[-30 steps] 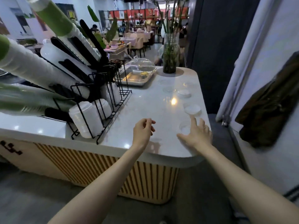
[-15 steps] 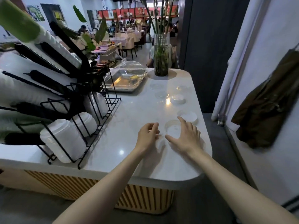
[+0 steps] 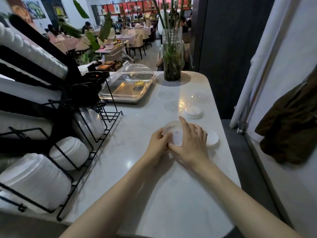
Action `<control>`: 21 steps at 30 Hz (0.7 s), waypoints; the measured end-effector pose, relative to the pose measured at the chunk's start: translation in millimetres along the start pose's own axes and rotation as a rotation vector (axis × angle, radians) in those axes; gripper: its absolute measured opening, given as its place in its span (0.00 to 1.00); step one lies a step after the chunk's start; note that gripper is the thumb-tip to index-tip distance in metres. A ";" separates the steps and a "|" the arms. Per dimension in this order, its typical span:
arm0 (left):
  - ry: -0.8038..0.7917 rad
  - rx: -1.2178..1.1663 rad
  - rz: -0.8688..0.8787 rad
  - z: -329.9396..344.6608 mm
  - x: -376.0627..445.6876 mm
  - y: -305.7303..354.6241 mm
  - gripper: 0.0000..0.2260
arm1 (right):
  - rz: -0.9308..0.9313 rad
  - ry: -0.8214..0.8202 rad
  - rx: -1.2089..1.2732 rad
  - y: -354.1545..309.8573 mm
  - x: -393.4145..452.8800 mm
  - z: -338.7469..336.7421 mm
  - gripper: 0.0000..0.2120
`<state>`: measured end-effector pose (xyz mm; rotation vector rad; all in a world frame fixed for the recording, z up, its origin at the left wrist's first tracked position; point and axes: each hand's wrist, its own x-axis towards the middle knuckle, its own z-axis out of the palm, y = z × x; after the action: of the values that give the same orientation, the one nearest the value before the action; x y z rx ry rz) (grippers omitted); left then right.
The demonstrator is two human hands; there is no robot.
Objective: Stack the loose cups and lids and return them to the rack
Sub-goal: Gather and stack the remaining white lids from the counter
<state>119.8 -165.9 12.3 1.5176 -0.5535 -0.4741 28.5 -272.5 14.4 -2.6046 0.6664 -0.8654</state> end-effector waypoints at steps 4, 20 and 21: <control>0.006 -0.005 -0.048 2.1 11.5 2.7 0.13 | 0.032 -0.122 0.030 17.7 13.9 -8.2 0.45; 0.093 0.051 -0.074 8.9 51.2 3.5 0.10 | 0.262 -0.420 -0.014 96.5 68.6 -26.2 0.23; 0.094 0.058 -0.072 7.8 53.0 3.9 0.10 | 0.274 -0.422 0.008 96.2 69.6 -25.4 0.21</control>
<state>156.8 -204.4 18.3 1.6110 -0.4440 -0.4426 30.2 -393.4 25.9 -2.4903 0.8595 -0.2248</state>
